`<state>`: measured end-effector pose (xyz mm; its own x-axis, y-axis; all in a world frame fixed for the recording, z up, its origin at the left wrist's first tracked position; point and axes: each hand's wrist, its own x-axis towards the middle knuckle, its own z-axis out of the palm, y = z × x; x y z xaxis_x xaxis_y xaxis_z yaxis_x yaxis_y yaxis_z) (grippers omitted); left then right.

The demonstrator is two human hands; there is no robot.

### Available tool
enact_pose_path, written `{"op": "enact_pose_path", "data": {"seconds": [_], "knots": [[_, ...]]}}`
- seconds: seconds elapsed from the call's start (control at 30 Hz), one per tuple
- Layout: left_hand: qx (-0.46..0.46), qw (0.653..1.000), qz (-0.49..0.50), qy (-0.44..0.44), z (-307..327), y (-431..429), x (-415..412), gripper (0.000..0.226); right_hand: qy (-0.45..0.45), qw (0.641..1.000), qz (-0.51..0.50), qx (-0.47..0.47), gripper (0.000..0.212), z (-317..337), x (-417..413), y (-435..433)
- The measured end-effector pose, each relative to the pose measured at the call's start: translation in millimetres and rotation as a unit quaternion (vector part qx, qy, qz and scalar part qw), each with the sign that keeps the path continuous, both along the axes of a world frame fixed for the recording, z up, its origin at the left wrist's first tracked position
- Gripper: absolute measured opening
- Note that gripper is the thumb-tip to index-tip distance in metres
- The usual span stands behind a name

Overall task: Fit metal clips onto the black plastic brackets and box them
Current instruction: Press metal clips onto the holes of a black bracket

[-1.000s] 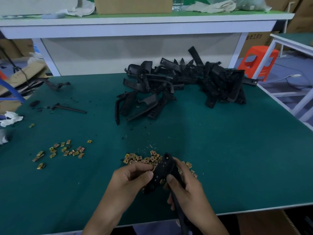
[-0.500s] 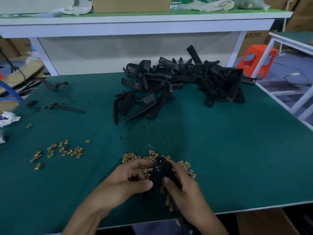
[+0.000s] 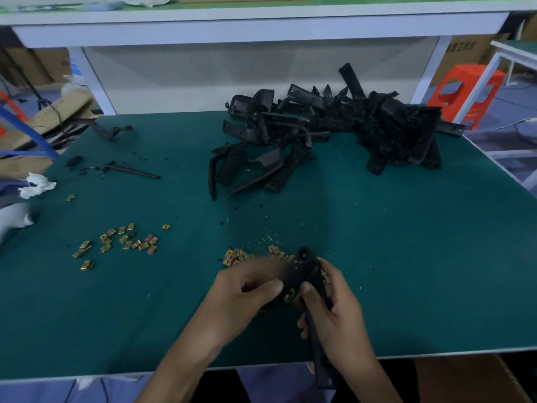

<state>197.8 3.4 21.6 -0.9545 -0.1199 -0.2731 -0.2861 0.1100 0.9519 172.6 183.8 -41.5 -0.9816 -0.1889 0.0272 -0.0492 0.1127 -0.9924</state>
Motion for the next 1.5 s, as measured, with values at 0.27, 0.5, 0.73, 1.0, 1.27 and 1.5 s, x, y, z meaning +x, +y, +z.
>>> {"op": "enact_pose_path", "data": {"seconds": [0.27, 0.5, 0.73, 1.0, 1.27, 1.5], "knots": [[-0.33, 0.933, 0.03, 0.138, -12, 21, 9, 0.025, 0.021, 0.999, -0.035, -0.005, 0.034, -1, 3, 1], [-0.366, 0.906, 0.036, 0.21, -16, 24, 7, 0.023, 0.014, 0.999, -0.037, -0.003, 0.038, -3, 3, 1], [-0.338, 0.915, 0.012, 0.22, -17, 23, 4, 0.021, 0.01, 0.998, -0.055, -0.017, 0.034, 0, 4, 2], [-0.456, 0.877, -0.045, 0.146, -27, -13, -46, 0.03, -0.034, 0.995, -0.064, -0.072, 0.034, 11, 4, 1], [-0.46, 0.876, -0.064, 0.129, -37, -10, -64, 0.012, -0.034, 0.995, -0.063, -0.066, 0.036, 9, 4, 1], [-0.25, 0.962, 0.047, 0.101, -22, -10, -54, 0.01, -0.029, 0.995, -0.059, -0.068, 0.035, 3, 2, -1]]}}
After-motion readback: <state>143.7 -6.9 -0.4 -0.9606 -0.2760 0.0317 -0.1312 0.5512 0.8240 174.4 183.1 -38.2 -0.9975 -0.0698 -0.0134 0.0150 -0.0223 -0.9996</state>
